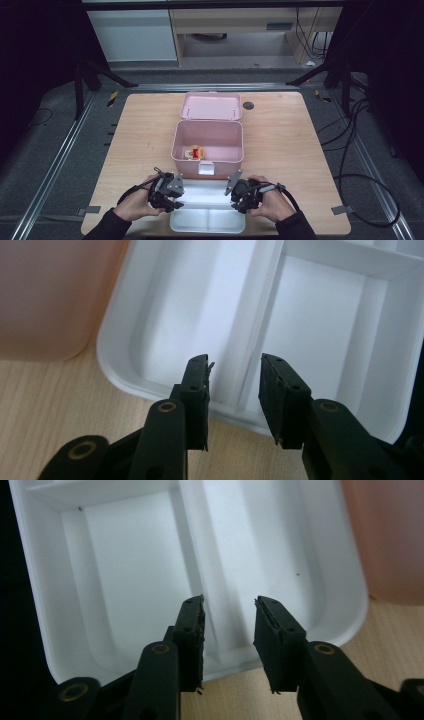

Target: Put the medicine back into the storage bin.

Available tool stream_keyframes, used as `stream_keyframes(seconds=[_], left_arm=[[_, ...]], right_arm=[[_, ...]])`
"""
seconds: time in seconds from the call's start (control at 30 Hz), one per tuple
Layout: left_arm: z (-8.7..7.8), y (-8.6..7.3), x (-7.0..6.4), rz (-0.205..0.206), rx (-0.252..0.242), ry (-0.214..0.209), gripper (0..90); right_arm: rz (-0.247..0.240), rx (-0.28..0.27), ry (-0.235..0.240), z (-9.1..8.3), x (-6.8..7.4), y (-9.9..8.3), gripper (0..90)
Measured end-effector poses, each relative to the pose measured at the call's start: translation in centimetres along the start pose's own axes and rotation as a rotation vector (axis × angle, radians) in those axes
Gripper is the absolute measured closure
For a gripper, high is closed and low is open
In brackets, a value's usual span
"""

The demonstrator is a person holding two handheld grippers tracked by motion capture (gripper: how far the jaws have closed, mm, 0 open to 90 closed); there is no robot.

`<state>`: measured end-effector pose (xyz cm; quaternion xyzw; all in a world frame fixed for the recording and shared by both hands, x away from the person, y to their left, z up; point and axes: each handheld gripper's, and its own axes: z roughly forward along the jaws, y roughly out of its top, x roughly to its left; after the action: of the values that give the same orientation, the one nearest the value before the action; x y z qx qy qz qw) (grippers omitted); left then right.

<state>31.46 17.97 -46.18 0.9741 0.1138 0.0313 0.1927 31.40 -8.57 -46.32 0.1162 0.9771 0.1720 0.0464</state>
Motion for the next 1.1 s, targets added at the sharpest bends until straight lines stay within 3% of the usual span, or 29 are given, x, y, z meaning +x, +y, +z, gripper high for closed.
stream_keyframes(seconds=[0.17,0.33,0.77,1.1], left_arm=[[0.7,0.3,0.0,0.013,0.03,-0.014,71.3],[1.0,0.4,0.0,0.028,0.056,-0.031,76.1],[1.5,0.7,0.3,0.076,0.098,-0.06,84.9],[0.6,2.3,-0.5,0.155,0.155,-0.075,87.6]], right_arm=[[-0.029,0.073,0.026,1.0,0.3,0.3,74.7],[-0.038,0.111,0.048,1.4,0.3,0.5,78.9],[-0.052,0.147,0.079,1.9,-0.2,0.9,85.6],[-0.083,0.171,0.087,0.6,0.0,1.1,86.1]])
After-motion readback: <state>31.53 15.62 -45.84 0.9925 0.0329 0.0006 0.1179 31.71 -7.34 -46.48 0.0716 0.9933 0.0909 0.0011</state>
